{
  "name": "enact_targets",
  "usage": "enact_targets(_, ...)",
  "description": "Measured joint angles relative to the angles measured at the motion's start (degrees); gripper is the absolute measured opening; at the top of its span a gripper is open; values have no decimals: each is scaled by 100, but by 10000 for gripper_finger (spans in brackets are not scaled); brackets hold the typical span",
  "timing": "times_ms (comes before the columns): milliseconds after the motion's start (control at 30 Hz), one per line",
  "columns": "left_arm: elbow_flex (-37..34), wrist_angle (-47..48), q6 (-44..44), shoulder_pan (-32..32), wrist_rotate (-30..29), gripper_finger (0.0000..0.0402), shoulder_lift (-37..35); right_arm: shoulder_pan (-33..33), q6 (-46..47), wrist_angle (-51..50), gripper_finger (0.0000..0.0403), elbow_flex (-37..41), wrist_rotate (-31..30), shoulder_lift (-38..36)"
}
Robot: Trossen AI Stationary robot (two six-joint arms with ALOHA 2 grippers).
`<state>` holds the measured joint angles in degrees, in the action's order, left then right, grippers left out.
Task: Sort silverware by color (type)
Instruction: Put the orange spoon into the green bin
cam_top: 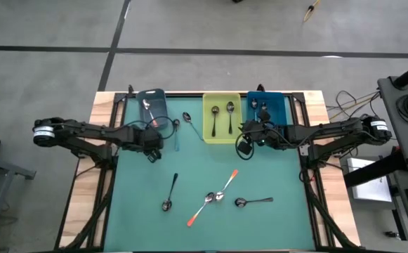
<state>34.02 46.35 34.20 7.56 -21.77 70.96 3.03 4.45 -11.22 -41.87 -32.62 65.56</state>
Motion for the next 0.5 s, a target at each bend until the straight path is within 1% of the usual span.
enact_targets(167,-54,571,770,39,-259,122,98,0,-15,2,68,0,0,0)
enact_targets(333,-109,576,1181,42,-397,123,203,0,-20,0,68,5,0,0)
enact_targets(500,-150,594,1316,52,-464,124,390,0,-10,0,68,15,0,0)
